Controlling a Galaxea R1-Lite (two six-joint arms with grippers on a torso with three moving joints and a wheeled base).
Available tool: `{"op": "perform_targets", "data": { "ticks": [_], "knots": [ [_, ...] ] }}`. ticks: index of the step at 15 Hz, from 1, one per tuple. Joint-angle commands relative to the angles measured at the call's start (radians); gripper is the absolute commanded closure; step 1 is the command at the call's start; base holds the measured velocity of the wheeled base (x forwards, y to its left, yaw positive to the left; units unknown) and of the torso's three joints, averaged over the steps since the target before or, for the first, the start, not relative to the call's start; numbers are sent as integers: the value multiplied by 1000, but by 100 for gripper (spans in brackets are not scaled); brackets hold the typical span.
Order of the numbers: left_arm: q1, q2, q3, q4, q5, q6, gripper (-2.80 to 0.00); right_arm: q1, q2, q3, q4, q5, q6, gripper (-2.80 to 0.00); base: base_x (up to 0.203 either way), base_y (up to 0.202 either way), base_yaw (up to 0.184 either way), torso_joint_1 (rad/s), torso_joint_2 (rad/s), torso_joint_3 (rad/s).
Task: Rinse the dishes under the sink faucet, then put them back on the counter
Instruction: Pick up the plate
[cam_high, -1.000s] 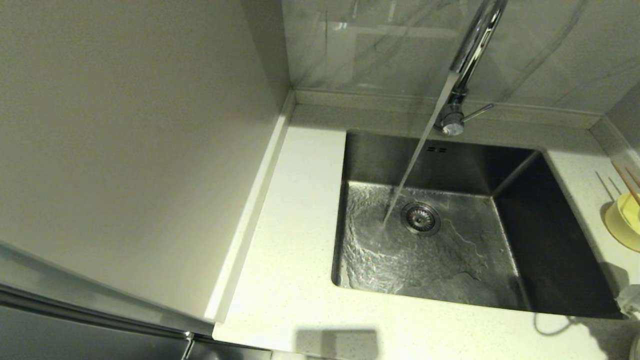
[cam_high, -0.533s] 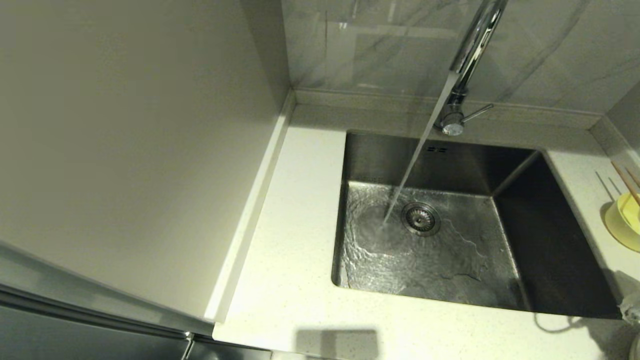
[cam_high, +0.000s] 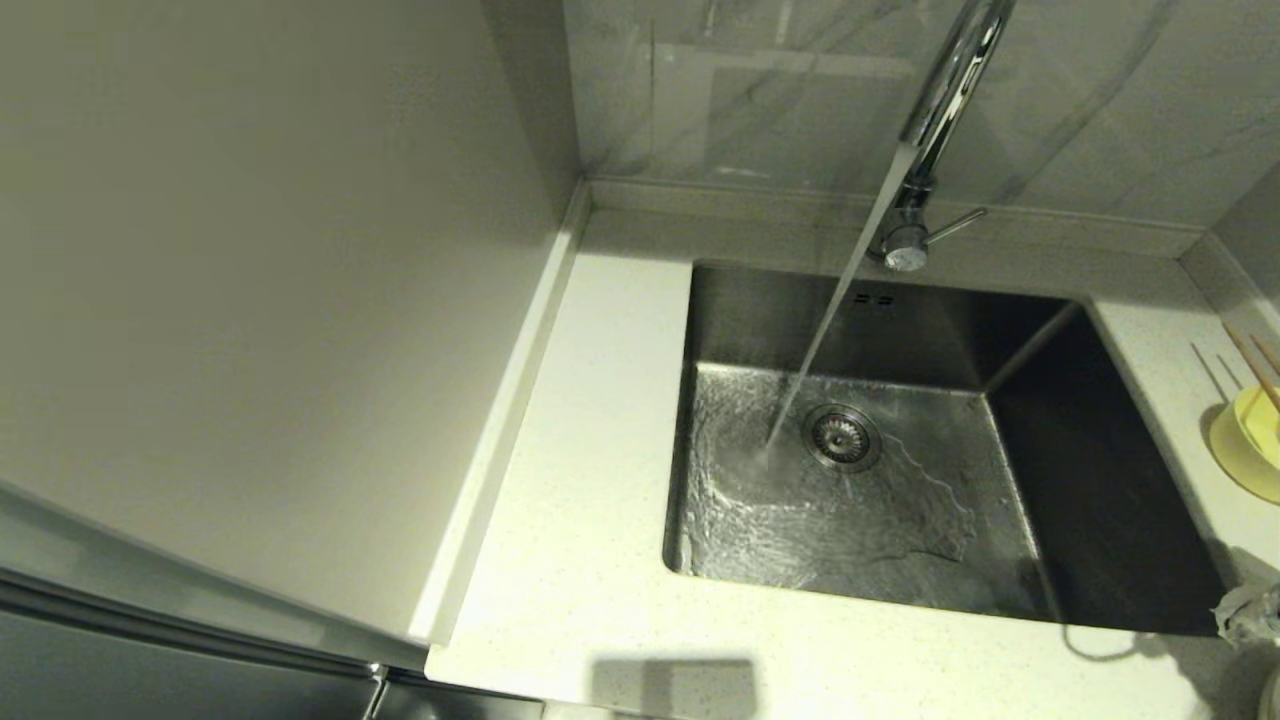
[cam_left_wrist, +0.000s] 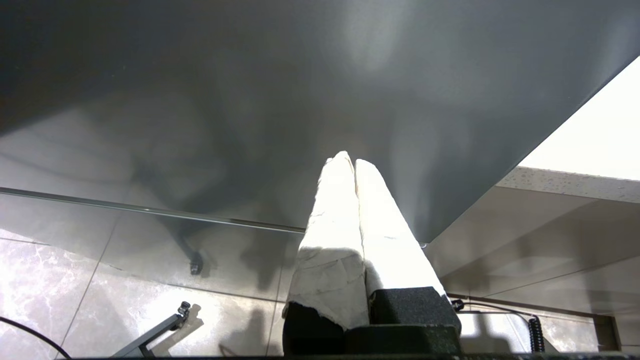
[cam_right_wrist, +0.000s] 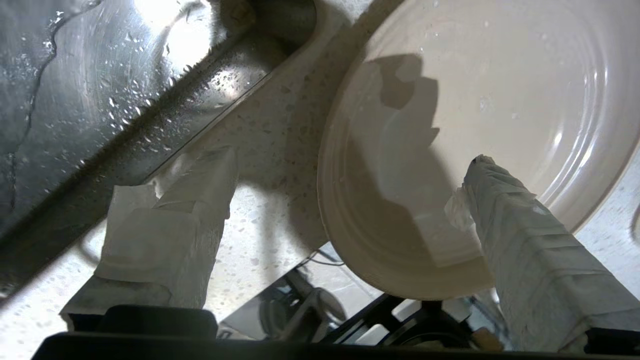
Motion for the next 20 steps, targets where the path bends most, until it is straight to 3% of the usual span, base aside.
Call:
{"op": "perform_targets", "data": {
  "ticks": [1,5,8,9,20],
  "knots": [
    [0,-2,0,0,0,-1,0,0,21,3,3,-3,22,-280,0,0,0,0,0,0],
    [0,-2,0,0,0,-1,0,0,65,18,-29,-2,69,-280,0,0,0,0,0,0],
    [0,-2,0,0,0,-1,0,-3,100,93,-240,-3,69,-280,0,0,0,0,0,0],
    [0,-2,0,0,0,-1,0,-5,111,99,-255,-4,69,-280,0,0,0,0,0,0],
    [0,-2,0,0,0,-1,0,-77,157,45,-265,-6,66,-280,0,0,0,0,0,0]
  ]
}}
